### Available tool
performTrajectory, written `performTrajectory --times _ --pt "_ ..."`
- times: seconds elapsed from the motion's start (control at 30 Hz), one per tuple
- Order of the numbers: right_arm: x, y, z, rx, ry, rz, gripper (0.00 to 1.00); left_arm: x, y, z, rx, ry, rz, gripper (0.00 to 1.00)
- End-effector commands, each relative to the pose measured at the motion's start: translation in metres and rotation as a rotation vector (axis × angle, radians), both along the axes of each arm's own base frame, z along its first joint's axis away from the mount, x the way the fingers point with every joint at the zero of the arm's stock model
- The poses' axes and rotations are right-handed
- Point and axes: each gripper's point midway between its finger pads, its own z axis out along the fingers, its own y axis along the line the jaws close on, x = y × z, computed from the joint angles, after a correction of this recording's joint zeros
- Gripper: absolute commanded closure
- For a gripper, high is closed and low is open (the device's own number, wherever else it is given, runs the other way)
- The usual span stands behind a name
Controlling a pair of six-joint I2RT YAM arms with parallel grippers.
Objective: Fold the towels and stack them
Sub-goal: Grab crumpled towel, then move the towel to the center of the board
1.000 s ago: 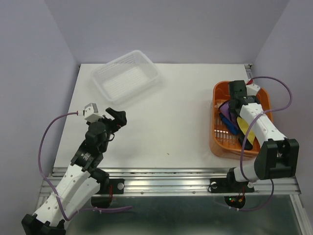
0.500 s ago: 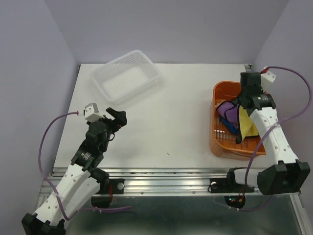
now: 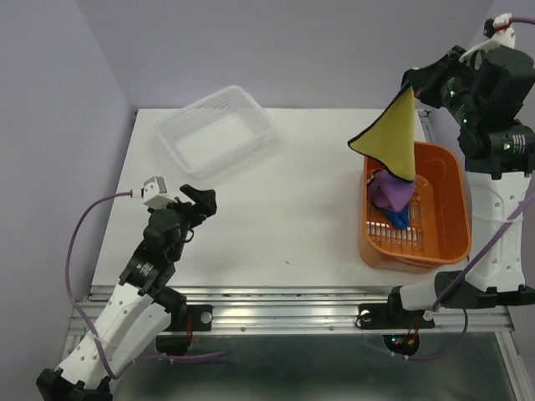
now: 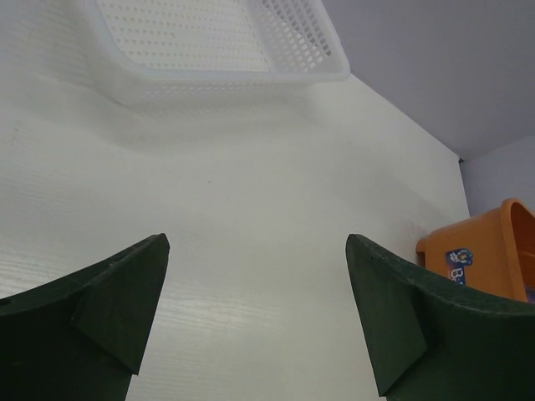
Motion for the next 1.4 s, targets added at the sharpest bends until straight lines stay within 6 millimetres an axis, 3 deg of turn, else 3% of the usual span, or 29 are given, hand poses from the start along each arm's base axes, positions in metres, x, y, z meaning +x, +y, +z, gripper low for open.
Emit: performTrajectory --times 0.0,0.07,0.13,0.17,0.2,0.23,0.37,0.47,0.57,0.6,0.63,0.67,0.7,0.77,0.83,0.87,0.93,0.97,1.03,1.1,1.2,1.23,1.37 --pt "-0.002 0.075 0.045 0.042 -0.103 0.440 0.99 0.001 -0.003 0.010 -0.015 -0.045 -0.012 0.01" --pt "-0.011 0.104 0.058 0.072 -0.141 0.561 0.99 0.002 -0.005 0.008 -0.019 -0.037 -0.017 0.01" --pt "-0.010 0.126 0.058 0.081 -0.151 0.613 0.99 0.003 -0.007 0.008 -0.024 -0.030 -0.024 0.01" --pt "-0.016 0.153 0.057 0.082 -0.155 0.665 0.99 0.003 -0.008 0.009 -0.024 -0.030 -0.025 0.01" --pt "-0.017 0.166 0.057 0.079 -0.166 0.693 0.99 0.004 -0.008 0.011 -0.026 -0.030 -0.026 0.01" --pt "-0.021 0.198 0.047 0.076 -0.142 0.765 0.99 0.004 -0.009 0.010 -0.027 -0.024 -0.027 0.01" --pt "-0.030 0.257 0.023 0.038 -0.100 0.852 0.99 0.002 -0.011 0.009 -0.051 -0.003 -0.033 0.01" --pt "-0.027 0.267 0.000 0.041 -0.062 0.812 0.99 -0.001 -0.008 0.003 -0.062 0.038 -0.009 0.01" --pt "-0.015 0.249 -0.038 0.070 0.011 0.661 0.99 -0.003 -0.003 0.003 -0.094 0.059 0.028 0.01" --pt "-0.005 0.244 -0.092 0.047 0.114 0.598 0.99 -0.004 -0.002 0.000 -0.093 0.071 0.034 0.01" --pt "-0.010 0.231 -0.103 0.053 0.134 0.544 0.99 -0.005 -0.002 -0.001 -0.094 0.077 0.037 0.01" --pt "-0.003 0.215 -0.127 0.053 0.180 0.434 0.99 -0.005 -0.002 -0.001 -0.103 0.078 0.037 0.01" --pt "-0.007 0.203 -0.188 0.007 0.302 0.377 0.99 -0.006 -0.004 -0.005 -0.102 0.089 0.028 0.01" --pt "-0.011 0.186 -0.244 -0.017 0.416 0.279 0.96 -0.007 -0.007 -0.009 -0.105 0.103 0.011 0.01" --pt "-0.016 0.173 -0.294 -0.081 0.505 0.228 0.87 -0.009 -0.014 -0.019 -0.098 0.135 -0.028 0.01" --pt "-0.017 0.172 -0.307 -0.104 0.537 0.219 0.63 -0.009 -0.016 -0.023 -0.095 0.147 -0.039 0.01" --pt "-0.018 0.164 -0.318 -0.150 0.572 0.191 0.39 -0.012 -0.024 -0.031 -0.096 0.174 -0.084 0.01" --pt "-0.018 0.163 -0.318 -0.167 0.575 0.191 0.16 -0.012 -0.028 -0.036 -0.090 0.191 -0.101 0.01" --pt "-0.019 0.157 -0.321 -0.194 0.581 0.179 0.00 -0.014 -0.041 -0.046 -0.093 0.216 -0.171 0.01" --pt "-0.021 0.156 -0.318 -0.194 0.567 0.186 0.00 -0.013 -0.051 -0.050 -0.108 0.221 -0.217 0.01" --pt "-0.028 0.156 -0.322 -0.194 0.569 0.201 0.00 -0.017 -0.074 -0.073 -0.113 0.281 -0.326 0.01" --pt "-0.032 0.158 -0.324 -0.196 0.570 0.211 0.00 -0.022 -0.081 -0.090 -0.099 0.339 -0.354 0.01" --pt "-0.043 0.163 -0.333 -0.211 0.568 0.205 0.00 -0.029 -0.107 -0.106 -0.084 0.375 -0.441 0.01"
